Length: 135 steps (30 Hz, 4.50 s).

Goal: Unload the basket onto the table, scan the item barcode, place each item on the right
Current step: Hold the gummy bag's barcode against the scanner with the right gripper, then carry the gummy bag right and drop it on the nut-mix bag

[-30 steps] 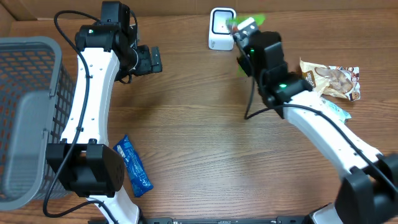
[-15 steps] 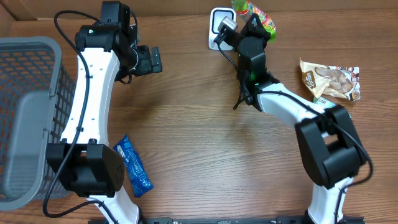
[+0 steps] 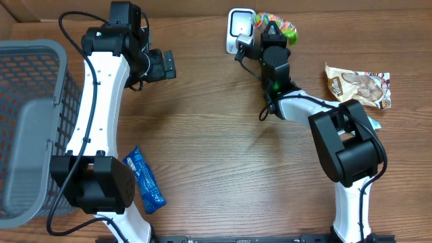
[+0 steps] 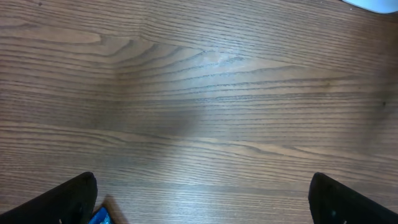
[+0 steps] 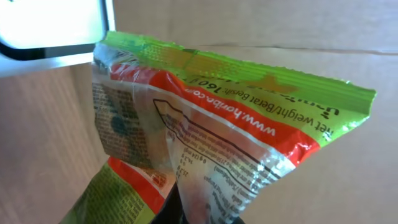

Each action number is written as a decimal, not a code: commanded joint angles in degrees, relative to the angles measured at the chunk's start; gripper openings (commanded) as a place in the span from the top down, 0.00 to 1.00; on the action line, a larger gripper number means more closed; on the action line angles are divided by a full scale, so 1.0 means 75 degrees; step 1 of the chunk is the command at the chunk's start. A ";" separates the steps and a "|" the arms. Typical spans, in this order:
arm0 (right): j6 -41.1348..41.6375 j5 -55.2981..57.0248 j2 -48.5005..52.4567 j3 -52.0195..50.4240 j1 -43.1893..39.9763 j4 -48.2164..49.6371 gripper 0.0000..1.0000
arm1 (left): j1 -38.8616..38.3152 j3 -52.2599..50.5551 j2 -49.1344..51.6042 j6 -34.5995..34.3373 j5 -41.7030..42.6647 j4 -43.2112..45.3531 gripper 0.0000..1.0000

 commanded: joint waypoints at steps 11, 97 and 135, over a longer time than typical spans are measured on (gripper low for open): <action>0.0804 -0.1370 -0.0079 0.1938 -0.0020 -0.1504 0.96 | -0.0015 0.0093 0.0020 0.0169 0.0052 0.0009 0.00; 0.7146 -0.4829 -0.3404 0.2221 0.1139 -1.0585 0.96 | -0.0015 0.0093 0.0020 0.0172 0.0052 0.0009 0.00; 1.4560 -0.5738 -0.3984 0.0114 -0.6379 -1.2657 0.92 | -0.0015 0.0093 0.0020 0.0172 0.0055 0.0009 0.00</action>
